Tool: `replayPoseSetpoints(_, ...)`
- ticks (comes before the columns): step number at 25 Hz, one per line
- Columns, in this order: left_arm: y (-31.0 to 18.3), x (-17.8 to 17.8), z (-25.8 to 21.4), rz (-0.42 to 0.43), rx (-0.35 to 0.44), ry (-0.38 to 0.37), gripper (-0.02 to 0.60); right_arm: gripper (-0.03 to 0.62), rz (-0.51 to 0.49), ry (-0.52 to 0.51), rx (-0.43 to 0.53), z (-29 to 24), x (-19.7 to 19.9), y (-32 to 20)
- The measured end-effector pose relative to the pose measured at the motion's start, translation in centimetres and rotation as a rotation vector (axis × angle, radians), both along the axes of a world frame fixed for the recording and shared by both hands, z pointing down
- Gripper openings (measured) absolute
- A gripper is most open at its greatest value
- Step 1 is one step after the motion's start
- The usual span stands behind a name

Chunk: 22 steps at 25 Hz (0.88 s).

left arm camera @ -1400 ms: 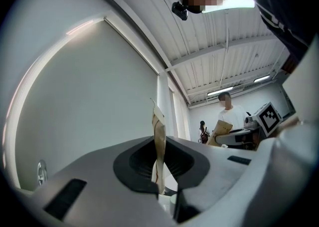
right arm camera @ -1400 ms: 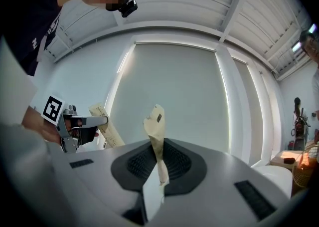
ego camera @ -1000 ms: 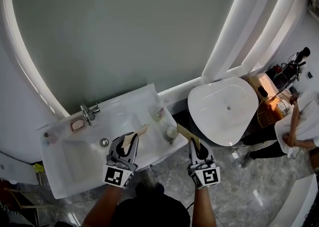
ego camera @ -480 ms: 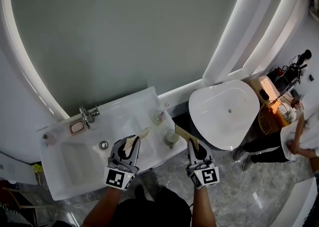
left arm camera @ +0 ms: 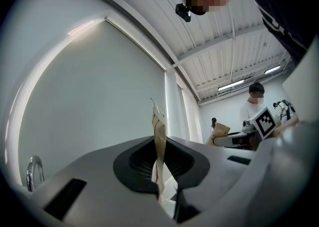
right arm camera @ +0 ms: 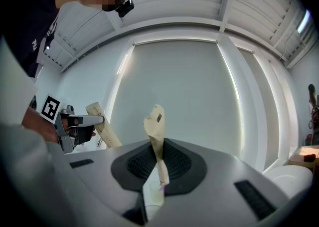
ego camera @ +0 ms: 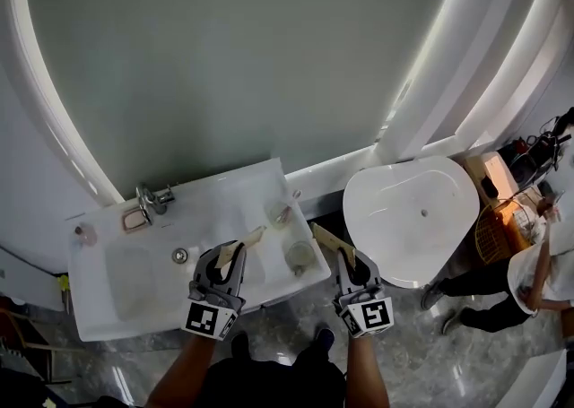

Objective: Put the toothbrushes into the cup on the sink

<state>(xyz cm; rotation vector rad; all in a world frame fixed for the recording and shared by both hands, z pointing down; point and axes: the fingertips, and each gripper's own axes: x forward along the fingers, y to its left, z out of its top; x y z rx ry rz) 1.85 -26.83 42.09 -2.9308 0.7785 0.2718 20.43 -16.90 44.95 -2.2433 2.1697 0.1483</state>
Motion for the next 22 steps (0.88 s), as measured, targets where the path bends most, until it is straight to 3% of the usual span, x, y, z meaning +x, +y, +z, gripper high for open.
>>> replayPoseSetpoints(7, 1.8, 3.7, -0.3, -0.14, -0.019, 0.012, 0.048, 0.049, -0.142, 0.019, -0.053, 0.2, 4.7, -0.2)
replayPoseSetpoints(15, 5.1, 7.5, -0.4, -0.258, -0.029, 0.012, 0.046, 0.049, -0.266, 0.007, -0.038, 0.0, 8.9, 0.1)
replayPoseSetpoints(22, 7.7, 9.6, -1.1, -0.35, -0.025, 0.004, 0.048, 0.048, -0.372, 0.007, -0.049, -0.1, 10.3, 0.9)
